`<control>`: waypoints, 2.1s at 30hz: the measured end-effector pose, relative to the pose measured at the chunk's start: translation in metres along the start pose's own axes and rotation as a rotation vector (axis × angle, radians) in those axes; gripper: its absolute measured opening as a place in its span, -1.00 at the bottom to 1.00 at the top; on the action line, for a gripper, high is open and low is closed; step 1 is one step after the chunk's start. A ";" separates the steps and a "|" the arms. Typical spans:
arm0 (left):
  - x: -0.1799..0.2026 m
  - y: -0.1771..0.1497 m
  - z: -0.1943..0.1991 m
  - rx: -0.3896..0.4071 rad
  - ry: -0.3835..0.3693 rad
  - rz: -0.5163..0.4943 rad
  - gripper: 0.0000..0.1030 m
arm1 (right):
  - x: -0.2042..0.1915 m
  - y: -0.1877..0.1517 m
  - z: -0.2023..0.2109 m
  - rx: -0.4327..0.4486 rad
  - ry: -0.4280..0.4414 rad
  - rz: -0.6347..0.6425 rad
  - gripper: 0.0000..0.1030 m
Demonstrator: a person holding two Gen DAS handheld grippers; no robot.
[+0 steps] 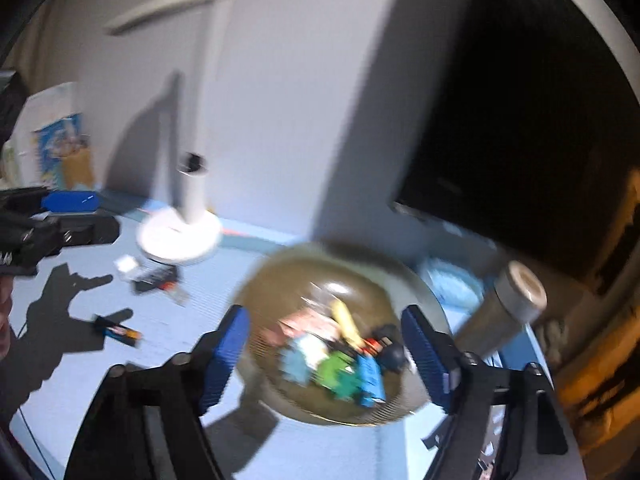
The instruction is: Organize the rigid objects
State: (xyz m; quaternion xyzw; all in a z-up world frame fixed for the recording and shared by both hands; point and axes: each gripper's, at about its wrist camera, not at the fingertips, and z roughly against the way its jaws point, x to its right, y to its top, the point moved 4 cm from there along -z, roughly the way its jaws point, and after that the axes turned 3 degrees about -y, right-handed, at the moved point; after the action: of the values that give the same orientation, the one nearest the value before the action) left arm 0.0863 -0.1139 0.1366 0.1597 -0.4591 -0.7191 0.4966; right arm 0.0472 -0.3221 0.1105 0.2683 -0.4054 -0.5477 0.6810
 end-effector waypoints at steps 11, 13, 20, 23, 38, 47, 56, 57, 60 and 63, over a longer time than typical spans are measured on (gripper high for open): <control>-0.099 -0.082 0.036 -0.072 0.162 0.161 0.51 | -0.118 -0.034 -0.028 -0.088 0.268 -0.012 0.58; -0.112 -0.112 0.017 -0.124 0.169 0.172 0.51 | -0.132 -0.050 -0.057 -0.150 0.329 -0.049 0.58; -0.137 -0.165 -0.023 -0.258 0.135 0.241 0.51 | -0.156 -0.092 -0.111 -0.250 0.423 -0.100 0.58; -0.138 -0.163 -0.017 -0.199 0.141 0.230 0.51 | -0.153 -0.095 -0.119 -0.287 0.429 -0.125 0.58; -0.139 -0.166 -0.017 -0.225 0.148 0.234 0.51 | -0.152 -0.097 -0.120 -0.327 0.412 -0.113 0.65; -0.144 -0.144 -0.007 -0.261 0.171 0.256 0.51 | -0.187 -0.058 -0.099 -0.329 0.459 0.236 0.69; -0.159 -0.095 -0.043 -0.328 0.227 0.099 0.51 | -0.201 -0.043 -0.150 -0.291 0.589 0.231 0.69; -0.160 -0.093 -0.050 -0.334 0.193 0.107 0.51 | -0.201 -0.045 -0.152 -0.288 0.605 0.226 0.69; -0.158 -0.091 -0.068 -0.348 0.164 0.062 0.50 | -0.208 -0.050 -0.156 -0.281 0.635 0.242 0.51; -0.155 -0.091 -0.085 -0.367 0.145 0.030 0.50 | -0.207 -0.051 -0.150 -0.249 0.665 0.262 0.05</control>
State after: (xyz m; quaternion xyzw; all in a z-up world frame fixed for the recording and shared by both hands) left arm 0.1637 -0.0151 -0.0176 0.1113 -0.2855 -0.7700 0.5597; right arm 0.1322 -0.1471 -0.0630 0.2924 -0.1233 -0.3839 0.8671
